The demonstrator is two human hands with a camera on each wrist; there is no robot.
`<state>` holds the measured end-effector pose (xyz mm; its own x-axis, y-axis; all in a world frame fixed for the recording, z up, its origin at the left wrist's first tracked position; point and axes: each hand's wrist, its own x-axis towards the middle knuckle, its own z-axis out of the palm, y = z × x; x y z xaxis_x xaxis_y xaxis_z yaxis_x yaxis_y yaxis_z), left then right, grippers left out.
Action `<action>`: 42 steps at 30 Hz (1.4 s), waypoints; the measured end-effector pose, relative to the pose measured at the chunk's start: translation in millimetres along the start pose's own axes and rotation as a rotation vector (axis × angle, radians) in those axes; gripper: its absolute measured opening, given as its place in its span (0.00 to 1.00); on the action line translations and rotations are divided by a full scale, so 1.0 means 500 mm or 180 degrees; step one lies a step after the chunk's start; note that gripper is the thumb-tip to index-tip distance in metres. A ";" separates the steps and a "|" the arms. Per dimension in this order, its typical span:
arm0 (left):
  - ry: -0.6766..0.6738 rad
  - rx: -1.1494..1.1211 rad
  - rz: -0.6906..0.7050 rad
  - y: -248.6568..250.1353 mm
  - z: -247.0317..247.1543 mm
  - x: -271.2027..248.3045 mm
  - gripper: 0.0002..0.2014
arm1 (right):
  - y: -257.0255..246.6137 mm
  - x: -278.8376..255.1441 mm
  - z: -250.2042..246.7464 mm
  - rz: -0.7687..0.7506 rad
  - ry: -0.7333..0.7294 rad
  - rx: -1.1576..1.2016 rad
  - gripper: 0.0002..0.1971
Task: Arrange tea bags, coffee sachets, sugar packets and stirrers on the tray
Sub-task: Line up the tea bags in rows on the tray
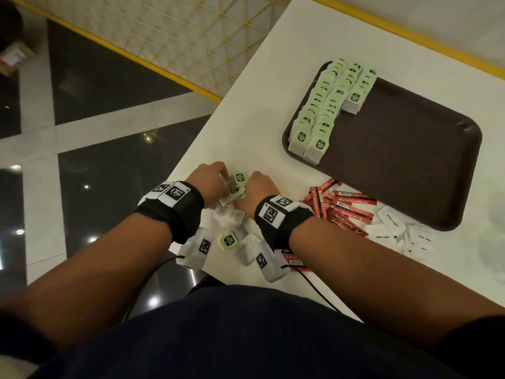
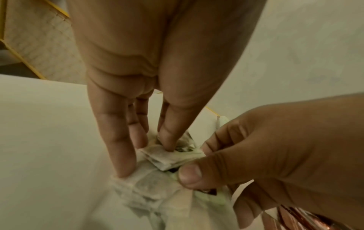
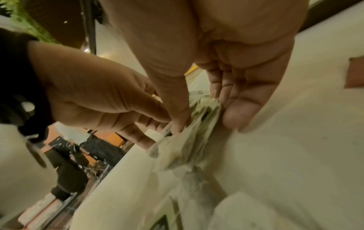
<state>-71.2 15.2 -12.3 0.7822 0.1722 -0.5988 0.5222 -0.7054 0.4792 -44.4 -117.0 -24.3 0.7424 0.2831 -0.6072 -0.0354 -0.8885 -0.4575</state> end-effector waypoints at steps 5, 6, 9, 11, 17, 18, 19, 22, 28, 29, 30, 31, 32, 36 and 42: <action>-0.0143 -0.0376 0.0015 0.016 -0.001 0.004 0.08 | 0.011 0.011 -0.018 0.0028 -0.0041 0.0284 0.25; -0.0126 -0.0416 0.0041 0.021 -0.001 0.005 0.09 | 0.015 0.011 -0.021 -0.0027 -0.0026 0.0372 0.22; -0.0085 -0.0488 0.0219 0.032 -0.002 0.012 0.17 | 0.026 0.009 -0.030 -0.0122 0.0072 0.0595 0.17; -0.0184 -0.0433 0.0345 0.039 -0.003 0.017 0.23 | 0.036 0.013 -0.032 -0.0137 0.0117 0.0667 0.17; -0.0175 -0.0259 0.0470 0.054 0.010 0.054 0.14 | 0.068 0.025 -0.054 -0.0194 0.0186 0.0780 0.17; -0.0072 -0.0117 0.0539 0.053 0.014 0.063 0.12 | 0.077 0.026 -0.058 -0.0188 0.0220 0.0841 0.18; 0.0020 -0.0022 0.0578 0.052 0.018 0.072 0.10 | 0.086 0.026 -0.062 -0.0173 0.0233 0.0886 0.18; 0.0149 0.0112 0.0685 0.053 0.028 0.091 0.18 | 0.113 0.028 -0.074 -0.0164 0.0262 0.1053 0.19; 0.0128 0.0941 0.1233 0.080 0.035 0.110 0.22 | 0.156 0.035 -0.113 -0.0110 0.0270 0.1093 0.22; 0.0106 0.1075 0.1289 0.086 0.034 0.111 0.20 | 0.159 0.037 -0.118 -0.0113 0.0304 0.1109 0.22; 0.0095 0.1161 0.1343 0.091 0.033 0.113 0.18 | 0.163 0.039 -0.123 -0.0109 0.0326 0.1115 0.22; 0.0069 0.1200 0.1357 0.095 0.032 0.116 0.17 | 0.164 0.039 -0.127 -0.0110 0.0318 0.1120 0.21; 0.0044 0.1179 0.1343 0.097 0.030 0.119 0.16 | 0.165 0.040 -0.132 -0.0118 0.0296 0.1128 0.22; -0.0157 0.0675 0.1134 0.110 0.013 0.130 0.16 | 0.173 0.040 -0.156 -0.0195 0.0283 0.1168 0.21; -0.0473 -0.0440 0.1031 0.143 -0.016 0.139 0.08 | 0.185 0.018 -0.203 -0.0313 0.0392 0.1313 0.21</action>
<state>23.3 -17.7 -14.4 0.8616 -0.1533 -0.4838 0.3048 -0.6059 0.7348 26.8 -233.4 -6.5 0.8290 0.2917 -0.4771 -0.2060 -0.6339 -0.7454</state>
